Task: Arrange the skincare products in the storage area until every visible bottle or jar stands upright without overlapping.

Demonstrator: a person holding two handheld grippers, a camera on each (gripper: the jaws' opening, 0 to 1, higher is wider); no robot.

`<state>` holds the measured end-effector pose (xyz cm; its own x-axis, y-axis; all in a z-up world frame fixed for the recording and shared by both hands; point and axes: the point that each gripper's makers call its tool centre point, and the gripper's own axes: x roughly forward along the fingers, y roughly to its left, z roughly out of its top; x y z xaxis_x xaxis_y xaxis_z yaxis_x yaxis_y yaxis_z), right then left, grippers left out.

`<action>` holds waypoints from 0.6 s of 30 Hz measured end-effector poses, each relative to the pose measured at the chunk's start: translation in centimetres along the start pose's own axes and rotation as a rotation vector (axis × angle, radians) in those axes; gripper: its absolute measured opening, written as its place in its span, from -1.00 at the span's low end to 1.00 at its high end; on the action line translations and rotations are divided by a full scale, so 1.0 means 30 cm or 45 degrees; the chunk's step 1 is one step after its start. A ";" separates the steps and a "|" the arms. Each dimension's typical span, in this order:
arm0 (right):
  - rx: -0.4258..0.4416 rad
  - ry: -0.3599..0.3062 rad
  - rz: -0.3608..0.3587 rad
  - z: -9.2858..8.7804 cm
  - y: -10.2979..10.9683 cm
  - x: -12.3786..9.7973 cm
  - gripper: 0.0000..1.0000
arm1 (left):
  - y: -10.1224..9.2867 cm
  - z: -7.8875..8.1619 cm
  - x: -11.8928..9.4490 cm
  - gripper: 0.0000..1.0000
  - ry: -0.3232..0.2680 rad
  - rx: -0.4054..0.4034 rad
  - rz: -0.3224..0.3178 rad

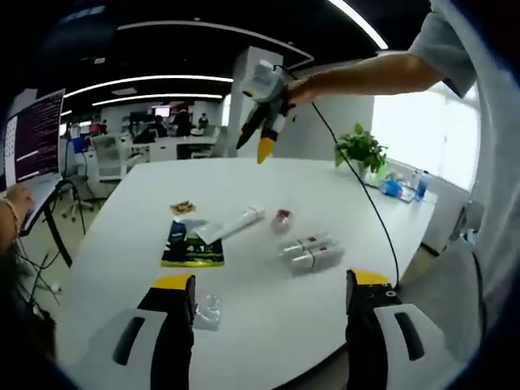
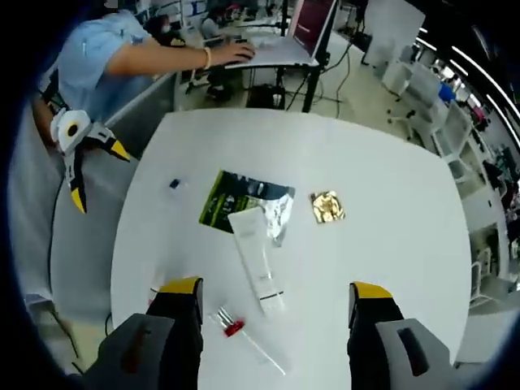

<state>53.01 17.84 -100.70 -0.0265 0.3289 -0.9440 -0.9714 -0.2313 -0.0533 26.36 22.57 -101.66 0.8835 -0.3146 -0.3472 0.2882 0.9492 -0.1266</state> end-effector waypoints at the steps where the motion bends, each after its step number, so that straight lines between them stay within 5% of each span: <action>1: -0.013 0.019 0.015 -0.010 -0.003 0.030 0.46 | 0.001 0.001 0.000 0.58 -0.002 -0.005 0.000; 11: 0.000 0.090 0.088 -0.061 -0.011 0.216 0.43 | 0.009 0.033 -0.003 0.75 -0.080 -0.045 0.006; 18: -0.038 0.115 0.102 -0.058 -0.025 0.282 0.35 | 0.015 0.029 -0.001 0.78 -0.074 -0.058 0.013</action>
<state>53.91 19.22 -109.22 -0.0810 0.2247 -0.9711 -0.9596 -0.2811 0.0150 26.77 23.01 -100.89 0.9065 -0.3025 -0.2945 0.2632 0.9503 -0.1662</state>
